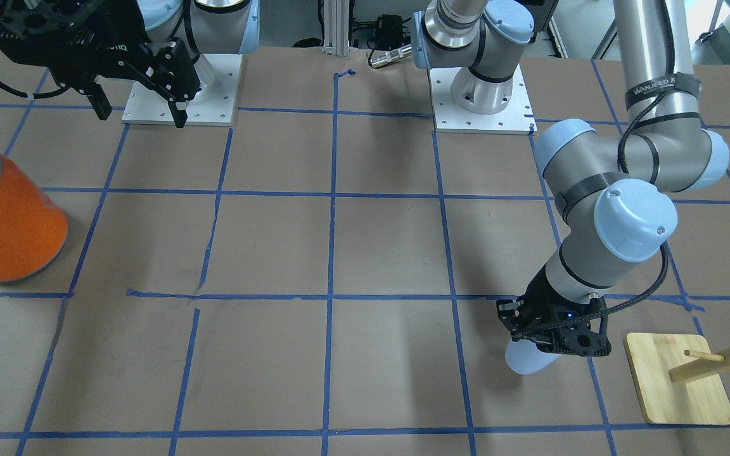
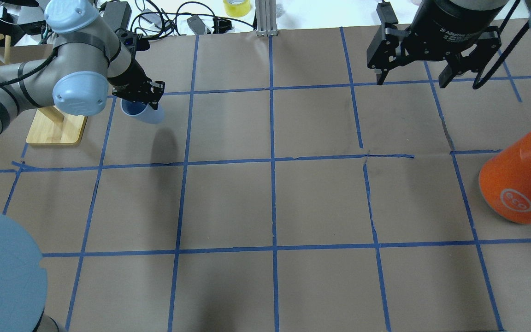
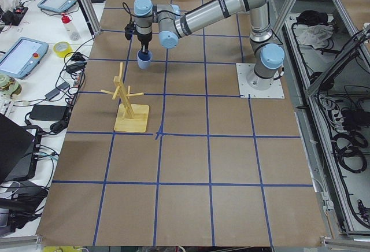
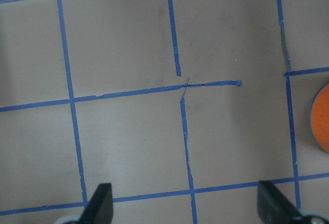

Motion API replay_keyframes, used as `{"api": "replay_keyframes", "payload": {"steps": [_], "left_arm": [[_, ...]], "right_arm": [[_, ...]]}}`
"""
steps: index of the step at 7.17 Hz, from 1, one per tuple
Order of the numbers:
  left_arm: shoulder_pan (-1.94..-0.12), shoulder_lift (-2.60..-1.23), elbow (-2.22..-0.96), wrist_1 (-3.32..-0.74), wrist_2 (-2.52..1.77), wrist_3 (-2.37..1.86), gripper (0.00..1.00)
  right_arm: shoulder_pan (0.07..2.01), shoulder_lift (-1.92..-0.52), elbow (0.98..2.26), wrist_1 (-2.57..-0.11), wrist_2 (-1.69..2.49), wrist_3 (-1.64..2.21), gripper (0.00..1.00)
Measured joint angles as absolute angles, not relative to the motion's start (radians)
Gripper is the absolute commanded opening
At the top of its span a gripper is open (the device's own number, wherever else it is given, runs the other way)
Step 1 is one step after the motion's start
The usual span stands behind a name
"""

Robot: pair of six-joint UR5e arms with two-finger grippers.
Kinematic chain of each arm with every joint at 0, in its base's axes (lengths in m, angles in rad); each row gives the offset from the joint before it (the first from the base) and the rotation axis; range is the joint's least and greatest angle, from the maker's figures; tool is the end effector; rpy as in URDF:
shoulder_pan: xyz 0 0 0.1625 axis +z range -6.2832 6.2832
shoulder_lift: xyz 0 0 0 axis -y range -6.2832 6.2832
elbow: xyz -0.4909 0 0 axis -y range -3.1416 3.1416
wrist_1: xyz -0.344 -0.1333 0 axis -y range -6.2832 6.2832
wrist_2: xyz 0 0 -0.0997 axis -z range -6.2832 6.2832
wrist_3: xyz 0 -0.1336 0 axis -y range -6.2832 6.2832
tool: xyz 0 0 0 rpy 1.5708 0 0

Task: Flip cup
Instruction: 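Lift the cup with the left gripper and swing it toward the wooden stand, then lower the cup upright onto the table and open the left gripper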

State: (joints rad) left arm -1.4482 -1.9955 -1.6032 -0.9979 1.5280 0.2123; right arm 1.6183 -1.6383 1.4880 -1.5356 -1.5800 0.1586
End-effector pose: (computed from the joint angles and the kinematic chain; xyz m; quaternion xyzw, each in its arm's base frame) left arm -0.0615 -0.6377 0.3369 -0.0460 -0.9970 0.0606 0.0114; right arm 0.1519 -0.4146 0.5825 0.0557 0.9968 -0.0577 0.0013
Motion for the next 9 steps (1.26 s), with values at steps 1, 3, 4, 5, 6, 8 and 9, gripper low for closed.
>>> {"api": "replay_keyframes", "payload": {"steps": [1,3,4,5,6,8,9], "left_arm": [[-1.444,-2.018,-1.581,-0.993,1.554,0.26,0.0],[-1.442,-2.071,-1.541,-0.994,1.582,0.34,0.0],[-1.442,-2.086,-1.526,-1.014,1.602,0.359,0.0],[-1.442,-2.093,-1.519,-1.041,1.612,0.374,0.07],[-1.442,-2.097,-1.519,-1.057,1.616,0.387,0.21],[-1.443,-2.092,-1.519,-1.069,1.615,0.395,0.92],[-1.446,-2.079,-1.517,-1.075,1.612,0.393,0.98]], "right_arm": [[1.618,-1.638,1.488,-1.536,-1.58,0.158,1.0],[1.618,-1.638,1.488,-1.536,-1.58,0.158,1.0],[1.618,-1.638,1.488,-1.536,-1.58,0.158,1.0],[1.618,-1.638,1.488,-1.536,-1.58,0.158,1.0],[1.618,-1.638,1.488,-1.536,-1.58,0.158,1.0],[1.618,-1.638,1.488,-1.536,-1.58,0.158,1.0],[1.618,-1.638,1.488,-1.535,-1.581,0.158,1.0]]}}
